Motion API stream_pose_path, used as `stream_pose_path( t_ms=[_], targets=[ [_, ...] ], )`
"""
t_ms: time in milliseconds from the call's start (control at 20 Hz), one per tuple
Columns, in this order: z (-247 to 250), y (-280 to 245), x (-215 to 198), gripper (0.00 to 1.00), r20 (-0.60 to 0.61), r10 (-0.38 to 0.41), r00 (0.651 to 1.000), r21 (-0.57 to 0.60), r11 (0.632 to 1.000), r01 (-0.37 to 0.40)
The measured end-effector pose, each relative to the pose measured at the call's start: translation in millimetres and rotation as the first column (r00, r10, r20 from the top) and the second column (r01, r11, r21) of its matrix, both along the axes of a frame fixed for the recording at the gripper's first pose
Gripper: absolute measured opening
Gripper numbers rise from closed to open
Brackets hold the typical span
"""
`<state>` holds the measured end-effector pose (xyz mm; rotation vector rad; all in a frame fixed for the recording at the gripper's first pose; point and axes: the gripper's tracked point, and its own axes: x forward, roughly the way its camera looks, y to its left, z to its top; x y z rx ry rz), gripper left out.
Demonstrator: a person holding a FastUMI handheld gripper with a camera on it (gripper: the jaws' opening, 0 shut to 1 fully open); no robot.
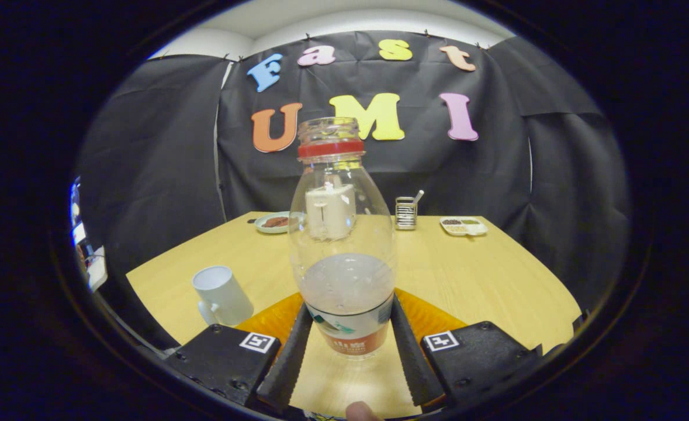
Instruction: Take the bottle from table, then pour the juice into the cup, finally place the bottle on the coaster
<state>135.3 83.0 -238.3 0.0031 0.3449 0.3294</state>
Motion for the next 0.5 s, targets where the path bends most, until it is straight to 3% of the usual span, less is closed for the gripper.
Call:
stream_pose_path(
  t_ms=[500],
  targets=[
    [43, -4, 8, 0.78, 0.106, -0.006, 0.994, -0.171, 0.985, 0.025]
  ],
)
